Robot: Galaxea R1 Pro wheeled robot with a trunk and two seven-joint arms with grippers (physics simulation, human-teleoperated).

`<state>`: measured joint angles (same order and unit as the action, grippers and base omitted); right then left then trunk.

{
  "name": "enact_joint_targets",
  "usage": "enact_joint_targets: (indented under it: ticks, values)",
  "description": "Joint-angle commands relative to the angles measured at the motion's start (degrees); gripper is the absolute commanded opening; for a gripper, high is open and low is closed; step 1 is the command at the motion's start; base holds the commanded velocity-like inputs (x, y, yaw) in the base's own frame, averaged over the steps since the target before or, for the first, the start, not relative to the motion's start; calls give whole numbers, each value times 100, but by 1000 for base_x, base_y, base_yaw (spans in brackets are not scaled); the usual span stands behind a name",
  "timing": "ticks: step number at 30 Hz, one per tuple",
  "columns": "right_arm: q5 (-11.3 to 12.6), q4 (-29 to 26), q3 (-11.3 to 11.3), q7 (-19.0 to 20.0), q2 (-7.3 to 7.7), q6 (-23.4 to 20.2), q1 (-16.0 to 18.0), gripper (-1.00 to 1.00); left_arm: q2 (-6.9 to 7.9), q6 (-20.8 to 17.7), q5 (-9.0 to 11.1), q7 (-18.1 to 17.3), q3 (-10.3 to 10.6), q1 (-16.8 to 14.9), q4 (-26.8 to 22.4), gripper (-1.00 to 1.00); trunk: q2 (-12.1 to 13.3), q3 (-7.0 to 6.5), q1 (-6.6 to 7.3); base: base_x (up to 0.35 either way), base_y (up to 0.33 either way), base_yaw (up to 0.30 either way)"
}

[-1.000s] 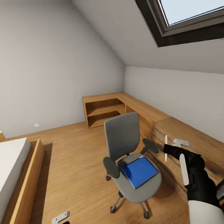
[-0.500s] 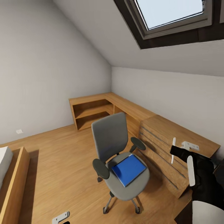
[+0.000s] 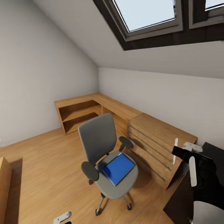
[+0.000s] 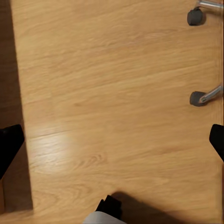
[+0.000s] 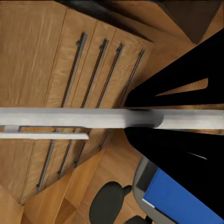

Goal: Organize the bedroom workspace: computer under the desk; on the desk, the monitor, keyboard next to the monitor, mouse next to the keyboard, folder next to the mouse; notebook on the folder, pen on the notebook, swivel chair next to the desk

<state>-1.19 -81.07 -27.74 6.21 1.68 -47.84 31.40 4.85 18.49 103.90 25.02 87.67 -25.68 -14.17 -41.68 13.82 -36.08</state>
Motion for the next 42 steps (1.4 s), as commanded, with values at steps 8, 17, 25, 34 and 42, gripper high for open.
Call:
enact_joint_targets:
  ticks: [8, 17, 25, 34, 42]
  values:
    - [-4, 10, -22, 47, -1, 1, 7, -100, 6, 30, 46, 38, 49, 11, -23, 100, -8, 9, -2, 0, 0, -269]
    - [-4, 24, -15, 54, -3, 17, 7, -100, 15, 39, 48, 38, 49, 27, 122, 100, -8, 9, -2, 0, -123, -269]
    - [1, 39, 20, 65, -10, 27, 7, -100, 16, 40, 42, 15, 49, 28, 358, 100, -8, 9, -2, 23, -267, -170]
    - [-175, 933, 23, -189, 78, 342, 47, -100, 16, 40, 42, 12, 49, 28, 362, 100, -8, 9, -2, 22, -66, -11]
    - [-285, 4503, 23, -1357, 928, 2167, 1966, -100, -44, 40, 42, 12, 49, 28, 362, 100, -8, 9, -2, 0, -1, 0]
